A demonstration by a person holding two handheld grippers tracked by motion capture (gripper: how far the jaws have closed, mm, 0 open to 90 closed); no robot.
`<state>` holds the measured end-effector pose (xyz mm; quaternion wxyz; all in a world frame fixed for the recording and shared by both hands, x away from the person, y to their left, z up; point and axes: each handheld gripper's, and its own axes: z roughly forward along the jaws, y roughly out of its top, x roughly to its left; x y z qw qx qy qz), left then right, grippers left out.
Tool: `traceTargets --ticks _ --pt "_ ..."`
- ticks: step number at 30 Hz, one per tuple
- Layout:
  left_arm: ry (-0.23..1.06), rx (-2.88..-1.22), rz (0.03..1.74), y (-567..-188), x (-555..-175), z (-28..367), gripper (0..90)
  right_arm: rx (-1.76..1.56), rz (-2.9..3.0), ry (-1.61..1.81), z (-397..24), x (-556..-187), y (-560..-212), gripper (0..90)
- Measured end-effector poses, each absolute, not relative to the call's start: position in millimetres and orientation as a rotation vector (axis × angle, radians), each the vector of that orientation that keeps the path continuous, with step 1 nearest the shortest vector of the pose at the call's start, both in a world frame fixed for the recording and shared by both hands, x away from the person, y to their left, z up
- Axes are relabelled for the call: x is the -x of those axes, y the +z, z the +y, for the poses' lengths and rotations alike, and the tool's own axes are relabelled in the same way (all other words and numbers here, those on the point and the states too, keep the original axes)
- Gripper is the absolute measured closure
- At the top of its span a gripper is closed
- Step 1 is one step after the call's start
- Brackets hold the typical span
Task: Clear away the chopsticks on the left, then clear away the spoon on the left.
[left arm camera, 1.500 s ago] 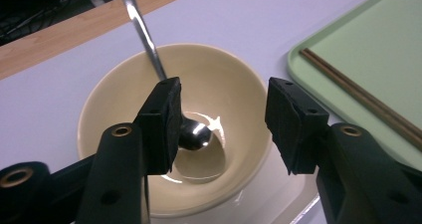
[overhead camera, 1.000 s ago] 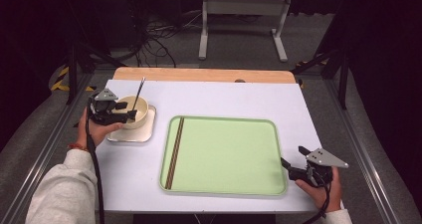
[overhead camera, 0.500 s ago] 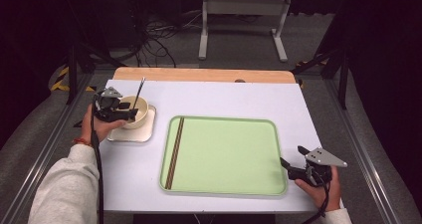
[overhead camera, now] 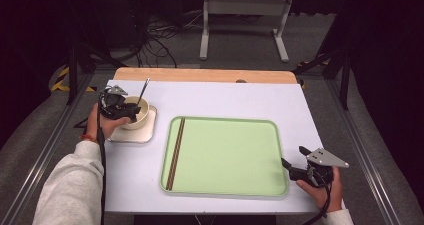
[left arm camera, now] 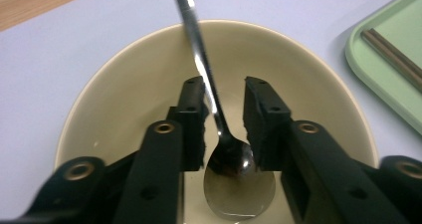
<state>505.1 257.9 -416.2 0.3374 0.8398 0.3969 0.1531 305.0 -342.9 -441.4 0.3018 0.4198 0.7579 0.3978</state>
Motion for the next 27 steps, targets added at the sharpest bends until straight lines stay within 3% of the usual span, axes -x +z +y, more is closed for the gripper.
traceTargets --ticks 9,27 --pt "0.37 -2.196 1.035 -420 -506 254 89.8 -1.111 1.999 1.054 -344 -303 -440 23.4" --pt "0.364 -2.088 0.947 -390 -485 253 90.0 -1.104 1.98 1.063 -345 -299 -437 23.8"
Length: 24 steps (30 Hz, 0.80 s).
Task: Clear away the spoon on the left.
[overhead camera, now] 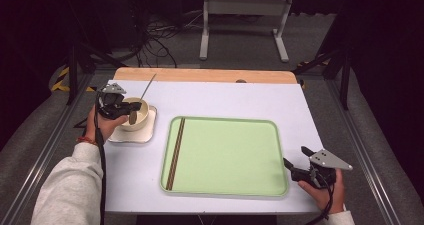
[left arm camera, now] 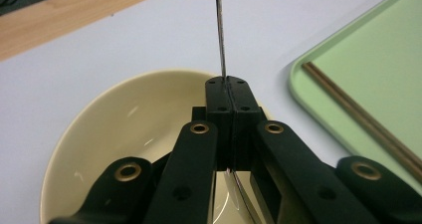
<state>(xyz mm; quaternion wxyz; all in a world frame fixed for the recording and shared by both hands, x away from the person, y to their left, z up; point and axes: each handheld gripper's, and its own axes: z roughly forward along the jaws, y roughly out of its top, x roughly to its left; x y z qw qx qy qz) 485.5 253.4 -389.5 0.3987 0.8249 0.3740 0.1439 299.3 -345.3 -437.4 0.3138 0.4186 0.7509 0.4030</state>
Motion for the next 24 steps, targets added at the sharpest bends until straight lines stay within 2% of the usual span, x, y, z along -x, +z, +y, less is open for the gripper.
traceTargets --ticks 13,24 --pt "0.324 -2.014 0.826 -355 -461 239 90.0 -1.098 1.975 1.064 -344 -298 -437 23.8" --pt "0.222 -1.981 0.716 -355 -430 205 90.0 -1.095 1.975 1.068 -344 -297 -436 23.8"
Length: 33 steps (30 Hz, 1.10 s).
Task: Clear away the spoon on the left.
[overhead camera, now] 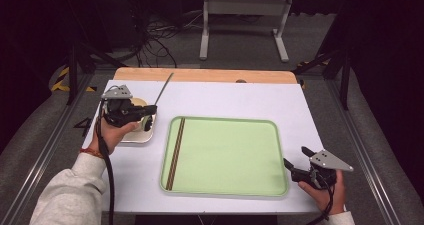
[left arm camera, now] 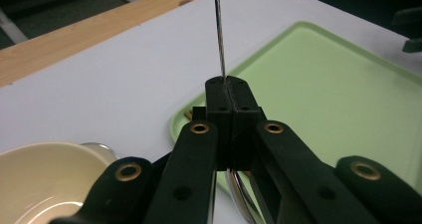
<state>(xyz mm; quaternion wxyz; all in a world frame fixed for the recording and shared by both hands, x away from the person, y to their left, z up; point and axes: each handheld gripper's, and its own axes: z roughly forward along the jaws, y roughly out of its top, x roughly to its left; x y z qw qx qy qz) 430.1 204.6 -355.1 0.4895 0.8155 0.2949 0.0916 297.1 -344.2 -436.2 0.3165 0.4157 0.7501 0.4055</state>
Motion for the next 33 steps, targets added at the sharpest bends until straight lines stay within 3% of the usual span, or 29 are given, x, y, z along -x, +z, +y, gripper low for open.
traceTargets --ticks 19,33 --pt "-0.056 -2.047 0.649 -413 -394 129 90.0 -1.094 1.985 1.058 -343 -296 -437 23.8" --pt "-0.114 -2.155 0.67 -447 -383 111 89.9 -1.091 1.994 1.056 -342 -296 -438 23.6"
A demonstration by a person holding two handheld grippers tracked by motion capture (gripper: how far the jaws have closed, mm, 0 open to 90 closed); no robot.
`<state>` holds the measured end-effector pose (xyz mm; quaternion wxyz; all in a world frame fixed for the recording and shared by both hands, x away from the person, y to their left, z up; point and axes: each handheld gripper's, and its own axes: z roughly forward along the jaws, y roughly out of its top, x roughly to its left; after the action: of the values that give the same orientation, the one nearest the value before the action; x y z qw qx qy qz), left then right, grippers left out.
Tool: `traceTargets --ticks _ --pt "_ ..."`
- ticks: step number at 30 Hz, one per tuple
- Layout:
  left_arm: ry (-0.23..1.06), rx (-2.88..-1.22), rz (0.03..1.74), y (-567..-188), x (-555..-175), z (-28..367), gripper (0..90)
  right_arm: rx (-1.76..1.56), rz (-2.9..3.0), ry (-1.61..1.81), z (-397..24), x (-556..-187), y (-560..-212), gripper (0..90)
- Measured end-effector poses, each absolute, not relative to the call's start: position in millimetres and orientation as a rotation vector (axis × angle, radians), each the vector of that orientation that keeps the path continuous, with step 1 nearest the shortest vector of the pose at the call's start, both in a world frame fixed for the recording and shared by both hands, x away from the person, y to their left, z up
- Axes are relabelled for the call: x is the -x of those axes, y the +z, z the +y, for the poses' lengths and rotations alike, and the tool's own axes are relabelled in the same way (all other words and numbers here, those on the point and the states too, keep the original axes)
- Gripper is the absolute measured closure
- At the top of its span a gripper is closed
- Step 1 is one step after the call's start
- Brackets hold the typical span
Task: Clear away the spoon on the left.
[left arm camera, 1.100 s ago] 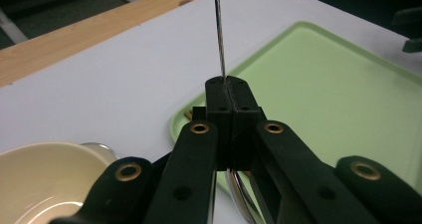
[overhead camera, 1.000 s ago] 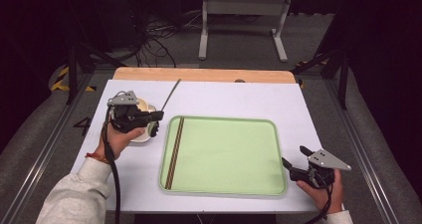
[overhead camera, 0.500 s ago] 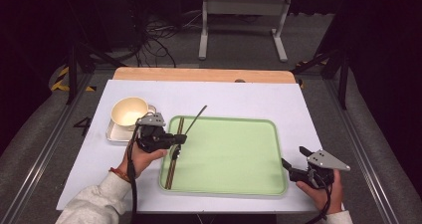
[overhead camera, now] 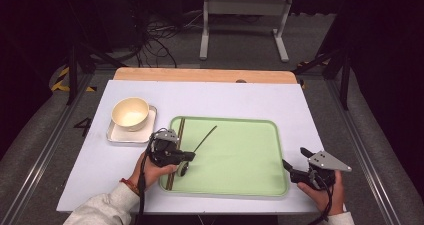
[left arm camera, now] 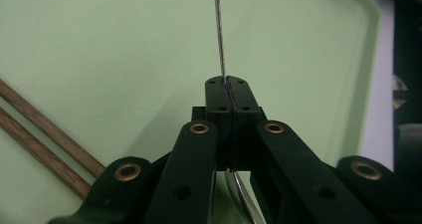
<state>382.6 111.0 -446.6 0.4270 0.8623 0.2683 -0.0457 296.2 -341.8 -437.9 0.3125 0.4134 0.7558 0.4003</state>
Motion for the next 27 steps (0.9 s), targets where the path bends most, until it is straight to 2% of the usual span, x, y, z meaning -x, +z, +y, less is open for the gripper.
traceTargets --ticks 17,22,27 --pt "-0.085 -2.192 0.728 -462 -384 111 86.8 -1.09 1.995 1.051 -341 -296 -438 23.3" --pt "-0.079 -2.183 0.719 -463 -383 112 81.8 -1.089 1.998 1.051 -341 -296 -438 23.1" --pt "-0.059 -2.187 0.706 -463 -384 112 81.3 -1.092 1.997 1.05 -341 -296 -438 23.0"
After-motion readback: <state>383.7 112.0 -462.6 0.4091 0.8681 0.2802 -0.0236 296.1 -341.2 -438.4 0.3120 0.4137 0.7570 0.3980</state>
